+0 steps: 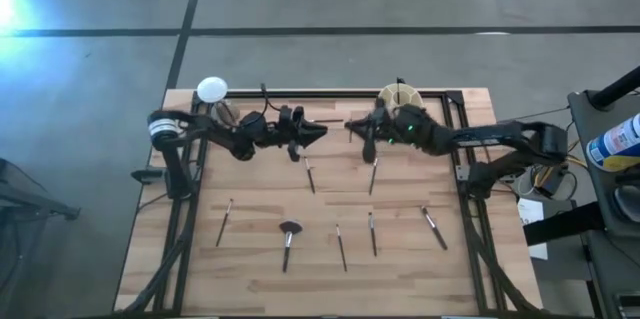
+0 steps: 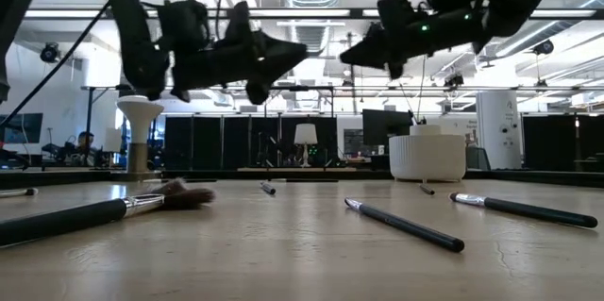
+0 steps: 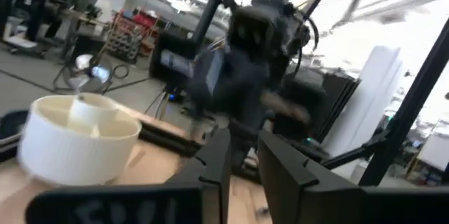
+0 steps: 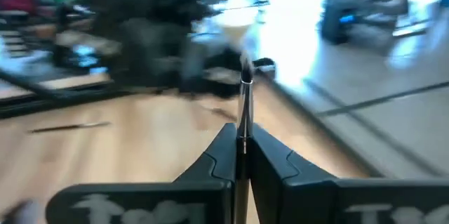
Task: Put items in baskets/containers
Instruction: Put the black eyeshadow brush into the white pen organizer
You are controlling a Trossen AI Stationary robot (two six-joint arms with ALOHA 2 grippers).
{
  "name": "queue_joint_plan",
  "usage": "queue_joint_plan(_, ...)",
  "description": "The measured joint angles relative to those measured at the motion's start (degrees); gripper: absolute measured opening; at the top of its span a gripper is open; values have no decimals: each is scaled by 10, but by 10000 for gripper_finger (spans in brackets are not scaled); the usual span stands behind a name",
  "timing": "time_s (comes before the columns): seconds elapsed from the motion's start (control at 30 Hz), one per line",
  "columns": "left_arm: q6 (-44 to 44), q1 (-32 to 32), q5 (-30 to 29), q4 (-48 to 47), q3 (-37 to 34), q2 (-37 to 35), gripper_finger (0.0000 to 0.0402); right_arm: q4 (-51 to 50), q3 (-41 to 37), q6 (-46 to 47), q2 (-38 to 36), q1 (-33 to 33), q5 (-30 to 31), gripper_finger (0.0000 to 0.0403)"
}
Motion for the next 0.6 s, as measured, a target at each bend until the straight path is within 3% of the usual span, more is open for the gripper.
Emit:
queue_joint_plan(0.33,54,-1,-7,-6,-80,-45,71,-108,-20,-57,-125,-203,15,14)
queue_joint_plan(0.6,78,0,-30,-42,-83,-43,71,-113,-36,-55,-103,-311,7,13)
